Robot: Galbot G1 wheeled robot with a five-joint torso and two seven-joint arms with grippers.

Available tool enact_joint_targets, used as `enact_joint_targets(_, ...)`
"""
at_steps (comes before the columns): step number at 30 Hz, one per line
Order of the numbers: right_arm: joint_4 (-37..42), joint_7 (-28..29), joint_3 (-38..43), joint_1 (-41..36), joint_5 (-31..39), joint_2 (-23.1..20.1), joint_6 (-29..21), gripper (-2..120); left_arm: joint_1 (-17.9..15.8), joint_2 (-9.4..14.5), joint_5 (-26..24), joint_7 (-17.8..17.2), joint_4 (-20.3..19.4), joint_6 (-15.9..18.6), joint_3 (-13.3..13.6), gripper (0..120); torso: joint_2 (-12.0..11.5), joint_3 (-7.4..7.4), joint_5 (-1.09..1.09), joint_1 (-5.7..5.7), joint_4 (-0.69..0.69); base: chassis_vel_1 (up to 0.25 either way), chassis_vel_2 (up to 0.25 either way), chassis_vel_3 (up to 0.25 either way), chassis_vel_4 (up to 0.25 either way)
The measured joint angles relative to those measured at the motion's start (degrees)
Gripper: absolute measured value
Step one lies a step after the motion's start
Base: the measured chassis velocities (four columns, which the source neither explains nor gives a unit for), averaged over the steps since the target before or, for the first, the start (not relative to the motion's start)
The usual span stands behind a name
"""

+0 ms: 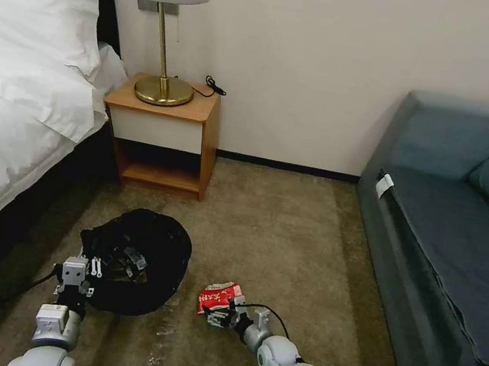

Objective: Pick up the trash bin, then pick up the garbage on the floor and place it into the trash bin.

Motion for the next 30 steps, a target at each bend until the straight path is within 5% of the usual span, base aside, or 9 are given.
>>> enact_joint_targets(30,-12.22,-2.64,1.92,4.18,-7.89,6.06,5.82,100,1.04,-0.2,-0.8,0.15,-0.51,-1.98,-1.84,4,0.0,0.0,0.0,0.0,0.0,0.0,0.0,0.0,0.0)
